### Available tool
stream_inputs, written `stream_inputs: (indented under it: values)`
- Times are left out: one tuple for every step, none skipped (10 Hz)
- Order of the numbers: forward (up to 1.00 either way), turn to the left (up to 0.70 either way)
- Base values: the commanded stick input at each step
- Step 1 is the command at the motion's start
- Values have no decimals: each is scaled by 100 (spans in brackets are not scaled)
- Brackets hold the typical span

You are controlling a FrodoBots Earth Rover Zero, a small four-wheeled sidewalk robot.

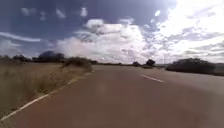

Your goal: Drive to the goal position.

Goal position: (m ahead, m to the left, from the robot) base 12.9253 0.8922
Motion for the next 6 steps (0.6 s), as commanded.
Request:
stream_inputs:
  values:
    - [100,0]
    - [100,0]
    - [100,-11]
    - [100,-24]
    - [100,-37]
    - [100,-40]
